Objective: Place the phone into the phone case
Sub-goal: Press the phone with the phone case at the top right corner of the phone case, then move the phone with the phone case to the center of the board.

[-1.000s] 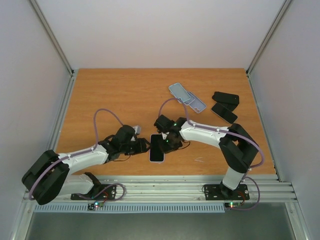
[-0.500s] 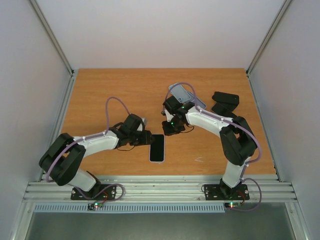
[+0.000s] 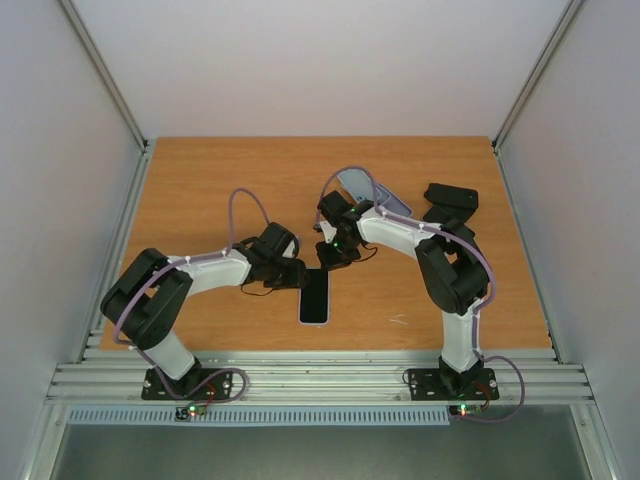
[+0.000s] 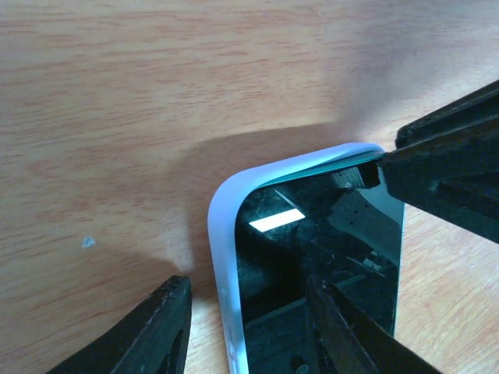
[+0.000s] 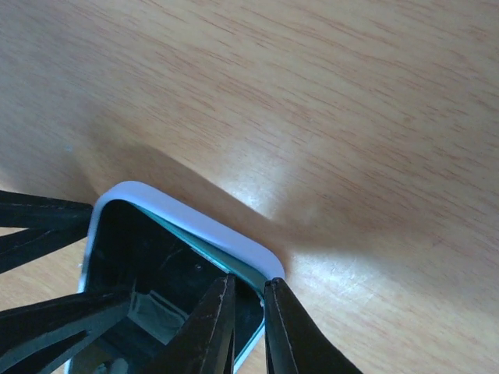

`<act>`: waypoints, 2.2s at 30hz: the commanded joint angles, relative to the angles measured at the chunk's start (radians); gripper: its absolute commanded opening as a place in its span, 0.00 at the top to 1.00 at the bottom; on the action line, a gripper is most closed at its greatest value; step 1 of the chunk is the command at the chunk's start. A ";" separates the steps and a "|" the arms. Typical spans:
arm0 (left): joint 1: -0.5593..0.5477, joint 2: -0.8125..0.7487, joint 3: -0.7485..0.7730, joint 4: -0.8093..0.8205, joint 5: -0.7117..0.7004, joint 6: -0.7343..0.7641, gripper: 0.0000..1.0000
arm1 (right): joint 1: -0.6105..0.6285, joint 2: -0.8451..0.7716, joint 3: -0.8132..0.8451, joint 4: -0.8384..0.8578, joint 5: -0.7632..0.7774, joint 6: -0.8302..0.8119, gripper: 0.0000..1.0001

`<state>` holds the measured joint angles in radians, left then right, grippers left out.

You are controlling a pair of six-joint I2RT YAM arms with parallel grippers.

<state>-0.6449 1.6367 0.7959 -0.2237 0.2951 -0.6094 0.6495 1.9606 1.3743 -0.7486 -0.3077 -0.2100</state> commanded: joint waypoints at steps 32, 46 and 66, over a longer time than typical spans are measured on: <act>-0.079 0.042 0.028 -0.082 -0.081 0.027 0.63 | 0.109 0.224 -0.030 -0.159 0.214 -0.017 0.99; -0.115 0.064 -0.010 -0.153 -0.207 -0.009 0.67 | 0.148 0.119 -0.038 -0.114 0.211 -0.019 0.96; -0.175 -0.155 0.008 -0.222 -0.224 -0.019 0.39 | 0.090 -0.353 -0.225 -0.006 0.220 0.084 0.69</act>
<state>-0.7921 1.5021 0.7906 -0.4145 0.0895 -0.6209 0.7738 1.6775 1.2087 -0.7872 -0.0937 -0.1596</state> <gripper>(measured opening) 0.576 0.263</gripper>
